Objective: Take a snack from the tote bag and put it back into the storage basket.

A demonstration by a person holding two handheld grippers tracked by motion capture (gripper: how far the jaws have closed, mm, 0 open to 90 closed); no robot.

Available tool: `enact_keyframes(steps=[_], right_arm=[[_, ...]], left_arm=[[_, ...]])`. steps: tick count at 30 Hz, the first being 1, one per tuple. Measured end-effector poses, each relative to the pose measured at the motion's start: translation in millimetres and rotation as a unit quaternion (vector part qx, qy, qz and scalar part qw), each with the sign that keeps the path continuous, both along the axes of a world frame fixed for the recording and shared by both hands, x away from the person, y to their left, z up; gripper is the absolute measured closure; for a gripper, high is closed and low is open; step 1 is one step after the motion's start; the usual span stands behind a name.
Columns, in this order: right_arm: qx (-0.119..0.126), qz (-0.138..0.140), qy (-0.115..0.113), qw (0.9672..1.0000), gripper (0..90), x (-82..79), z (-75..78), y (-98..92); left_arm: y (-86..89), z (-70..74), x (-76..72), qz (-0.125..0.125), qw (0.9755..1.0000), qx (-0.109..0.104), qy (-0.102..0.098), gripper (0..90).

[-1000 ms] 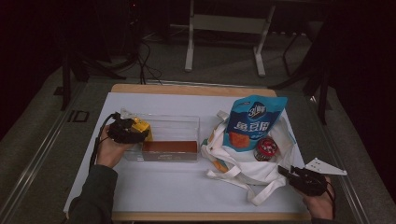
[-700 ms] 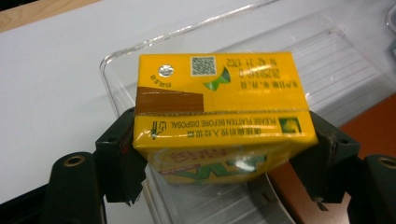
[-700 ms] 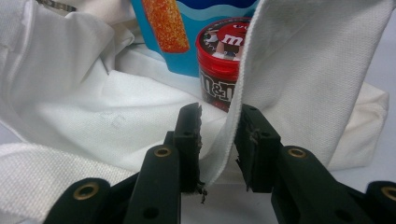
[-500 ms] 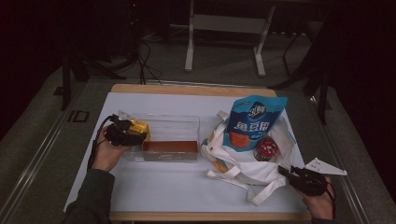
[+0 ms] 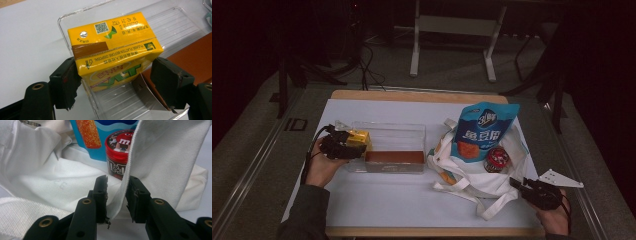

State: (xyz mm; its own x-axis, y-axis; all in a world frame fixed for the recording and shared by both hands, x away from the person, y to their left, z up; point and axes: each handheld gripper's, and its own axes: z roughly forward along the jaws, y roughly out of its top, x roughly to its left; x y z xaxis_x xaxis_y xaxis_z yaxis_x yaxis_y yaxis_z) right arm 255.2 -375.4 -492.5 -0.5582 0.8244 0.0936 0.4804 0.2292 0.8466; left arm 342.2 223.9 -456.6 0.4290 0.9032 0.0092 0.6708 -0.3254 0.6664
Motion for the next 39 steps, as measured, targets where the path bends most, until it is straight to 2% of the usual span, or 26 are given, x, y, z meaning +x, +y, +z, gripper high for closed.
enact_keyframes(steps=[2,3,4,11,18,26,30,32,35,39], right_arm=[[0.001,0.0,-0.001,1.0,70.4,0.0,0.1,-0.3],[0.001,0.0,-0.001,1.0,70.4,0.0,0.1,-0.3],[0.002,0.0,0.0,1.0,69.8,0.0,-0.1,-0.5],[0.0,-0.002,0.0,1.0,68.3,0.3,0.4,0.2],[0.001,-0.002,-0.001,1.0,66.5,0.6,1.3,-0.1],[-0.003,-0.002,-0.003,1.0,65.9,1.7,2.2,1.5],[-0.004,-0.003,-0.004,1.0,65.8,2.3,3.1,1.9],[-0.004,-0.002,-0.004,1.0,65.8,2.4,3.5,2.0],[-0.011,-0.001,-0.006,0.9999,65.8,3.1,6.2,2.2],[-0.018,0.0,-0.011,0.9998,65.9,3.8,12.2,0.7]], left_arm=[[-0.5,0.4,-1.0,0.004,0.9999,0.013,-0.01,23.7],[-0.5,0.4,-1.0,0.004,0.9999,0.013,-0.01,19.6],[0.4,3.0,-2.5,0.004,0.9997,0.013,-0.02,18.7],[5.7,16.0,-7.7,0.001,0.999,-0.001,-0.045,16.9],[4.0,22.8,-10.3,-0.02,0.9986,-0.017,-0.046,14.6],[-1.5,27.6,-13.8,-0.034,0.9976,-0.019,-0.057,14.3],[-6.7,29.4,-14.3,-0.05,0.9966,-0.033,-0.057,10.9],[-8.0,29.7,-14.6,-0.048,0.9968,-0.028,-0.057,10.9],[-13.2,30.5,-16.5,-0.062,0.9961,-0.024,-0.058,11.4],[-17.6,32.1,-18.3,-0.069,0.9954,-0.024,-0.062,13.4]])
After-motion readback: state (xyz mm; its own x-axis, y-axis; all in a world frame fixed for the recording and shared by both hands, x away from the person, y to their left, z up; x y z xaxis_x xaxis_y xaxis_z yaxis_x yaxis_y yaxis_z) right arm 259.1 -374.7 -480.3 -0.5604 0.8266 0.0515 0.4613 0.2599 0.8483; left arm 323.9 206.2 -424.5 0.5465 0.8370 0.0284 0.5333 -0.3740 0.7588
